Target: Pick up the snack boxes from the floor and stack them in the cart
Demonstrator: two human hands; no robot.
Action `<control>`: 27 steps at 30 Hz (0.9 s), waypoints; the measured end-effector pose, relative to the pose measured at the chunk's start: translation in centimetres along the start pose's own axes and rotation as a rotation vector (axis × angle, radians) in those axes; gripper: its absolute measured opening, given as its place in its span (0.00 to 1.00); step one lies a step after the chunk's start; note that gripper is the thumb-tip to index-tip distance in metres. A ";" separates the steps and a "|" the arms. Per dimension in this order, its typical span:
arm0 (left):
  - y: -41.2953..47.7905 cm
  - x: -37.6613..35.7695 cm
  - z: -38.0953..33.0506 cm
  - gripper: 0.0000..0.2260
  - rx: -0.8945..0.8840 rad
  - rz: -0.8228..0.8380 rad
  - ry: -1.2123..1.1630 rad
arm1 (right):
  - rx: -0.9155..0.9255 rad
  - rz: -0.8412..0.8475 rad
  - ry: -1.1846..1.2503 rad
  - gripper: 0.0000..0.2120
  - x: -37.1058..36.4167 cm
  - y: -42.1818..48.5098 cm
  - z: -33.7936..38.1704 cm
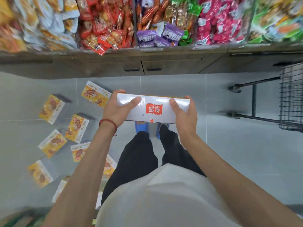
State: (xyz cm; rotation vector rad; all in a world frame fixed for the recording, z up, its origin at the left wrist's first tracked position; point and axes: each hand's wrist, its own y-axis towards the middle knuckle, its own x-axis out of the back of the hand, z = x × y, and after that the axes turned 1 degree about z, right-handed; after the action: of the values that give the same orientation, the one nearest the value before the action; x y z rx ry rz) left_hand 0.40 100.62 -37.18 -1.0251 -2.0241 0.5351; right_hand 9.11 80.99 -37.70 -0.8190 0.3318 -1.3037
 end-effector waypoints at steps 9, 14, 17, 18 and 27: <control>-1.8 0.1 -3.4 0.27 -0.178 0.204 0.188 | -0.002 -0.252 0.249 0.20 2.2 -4.8 -2.4; -4.1 -1.1 -4.8 0.22 -0.224 0.316 0.242 | -0.054 -0.366 0.383 0.15 3.6 -7.8 -3.8; -5.6 -2.3 -5.5 0.14 -0.296 0.333 0.307 | -0.069 -0.449 0.406 0.05 5.4 -9.4 -4.6; -6.2 -2.8 -5.8 0.13 -0.319 0.337 0.334 | -0.074 -0.471 0.421 0.04 6.2 -9.9 -4.9; -11.6 -9.9 -8.9 0.10 -0.413 0.488 0.424 | -0.104 -0.699 0.607 0.17 13.1 -13.0 -8.7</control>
State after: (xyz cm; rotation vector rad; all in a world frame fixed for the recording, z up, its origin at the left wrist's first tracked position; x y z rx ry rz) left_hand 5.58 85.96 -28.76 -1.7411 -1.5310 0.1140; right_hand -2.30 65.20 -31.67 -0.6241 0.6287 -2.2116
